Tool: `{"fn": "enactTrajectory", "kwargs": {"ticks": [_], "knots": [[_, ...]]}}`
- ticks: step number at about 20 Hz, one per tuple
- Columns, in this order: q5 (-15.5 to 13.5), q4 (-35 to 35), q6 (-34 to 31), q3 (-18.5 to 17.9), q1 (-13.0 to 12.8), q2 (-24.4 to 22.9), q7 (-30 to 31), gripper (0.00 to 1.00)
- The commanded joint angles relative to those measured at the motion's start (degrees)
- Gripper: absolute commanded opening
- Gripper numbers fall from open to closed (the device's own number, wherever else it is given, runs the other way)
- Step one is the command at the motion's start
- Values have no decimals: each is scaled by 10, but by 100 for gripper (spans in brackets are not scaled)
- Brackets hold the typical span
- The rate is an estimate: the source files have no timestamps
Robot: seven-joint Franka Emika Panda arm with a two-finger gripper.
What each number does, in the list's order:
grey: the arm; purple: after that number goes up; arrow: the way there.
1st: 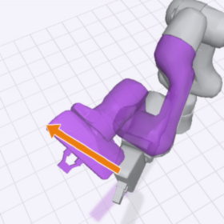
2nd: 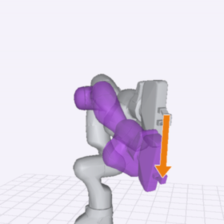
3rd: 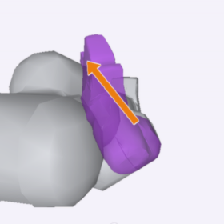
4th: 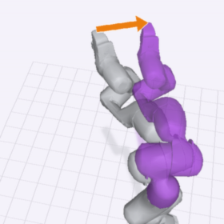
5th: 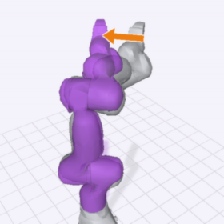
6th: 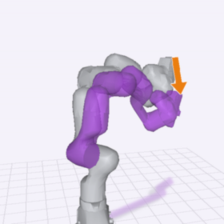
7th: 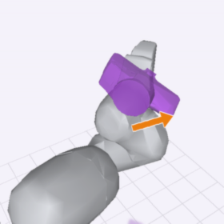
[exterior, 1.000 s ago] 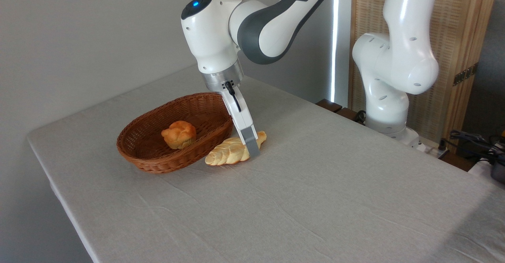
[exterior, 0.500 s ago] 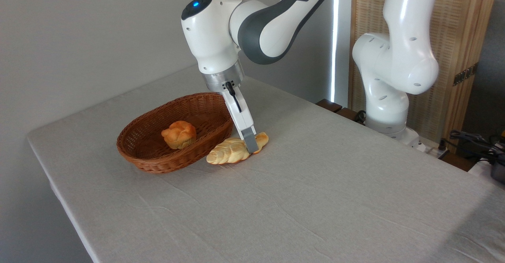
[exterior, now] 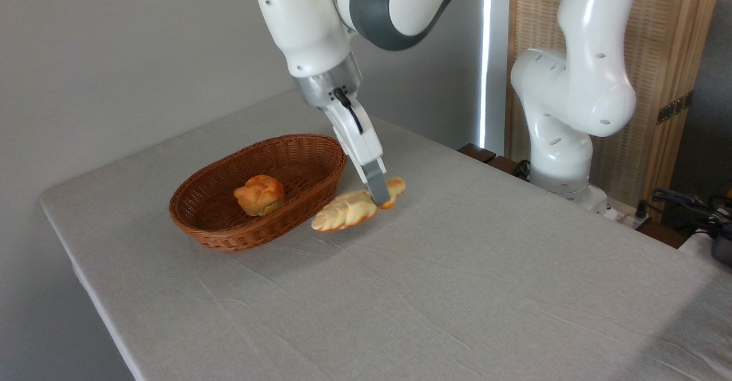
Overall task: Put bread into the basket
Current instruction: 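Carry the braided loaf over the basket and lower it inside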
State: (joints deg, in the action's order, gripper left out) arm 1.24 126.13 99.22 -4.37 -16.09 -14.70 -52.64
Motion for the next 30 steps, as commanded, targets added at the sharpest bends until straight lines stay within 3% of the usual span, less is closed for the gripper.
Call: {"fn": "enactTrajectory", "kwargs": {"ticks": [1, 3, 4, 5, 7, 8, 9, 11, 12, 17, 23, 27, 30], "knots": [[-65, -55, -8, 5, -9, 2, -5, 24], [-97, -75, -4, 16, -21, 5, -3, 27], [-112, -78, -2, 19, -28, 7, -1, 37], [-123, -81, 11, 27, -40, 9, 3, 39], [-127, -81, 43, 55, -46, 21, 44, 41], [-127, -79, 61, 75, -46, 30, 70, 54], [-127, -79, 78, 93, -46, 44, 94, 77], [-124, -78, 106, 117, -46, 69, 127, 95], [-122, -78, 113, 123, -46, 79, 132, 100], [-122, -78, 116, 127, -46, 94, 133, 100], [-124, -88, 106, 118, -38, 72, 149, 100], [-120, -119, 74, 70, -37, 56, 175, 100], [-71, -123, 72, 12, -37, 53, 169, 100]]}}
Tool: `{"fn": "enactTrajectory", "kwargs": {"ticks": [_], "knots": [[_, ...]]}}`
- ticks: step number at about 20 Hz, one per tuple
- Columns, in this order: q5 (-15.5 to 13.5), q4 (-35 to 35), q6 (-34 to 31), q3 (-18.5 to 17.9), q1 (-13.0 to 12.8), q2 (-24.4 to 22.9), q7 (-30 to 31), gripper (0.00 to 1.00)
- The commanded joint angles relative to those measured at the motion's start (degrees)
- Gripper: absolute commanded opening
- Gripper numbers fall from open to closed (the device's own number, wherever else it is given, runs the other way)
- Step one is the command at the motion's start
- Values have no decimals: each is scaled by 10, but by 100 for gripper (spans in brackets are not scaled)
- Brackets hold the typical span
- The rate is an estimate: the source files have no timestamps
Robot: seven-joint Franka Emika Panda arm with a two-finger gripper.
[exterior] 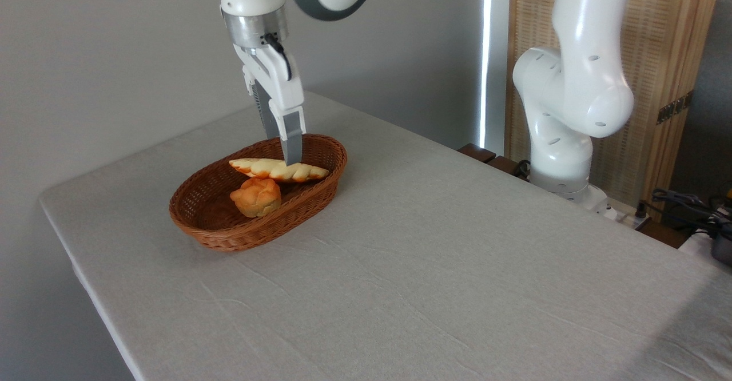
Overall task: Put bread into the basket
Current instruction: 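Carry the braided loaf over the basket and lower it inside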
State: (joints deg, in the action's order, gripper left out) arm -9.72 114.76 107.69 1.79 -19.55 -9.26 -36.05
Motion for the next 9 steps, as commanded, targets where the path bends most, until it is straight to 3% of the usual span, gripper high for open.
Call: {"fn": "enactTrajectory", "kwargs": {"ticks": [1, 3, 9], "knots": [[53, -9, -13, -63, -2, -1, 3, 100], [74, -9, -14, -90, -2, -1, 4, 100], [88, -9, -29, -122, -2, -5, 8, 100]]}}
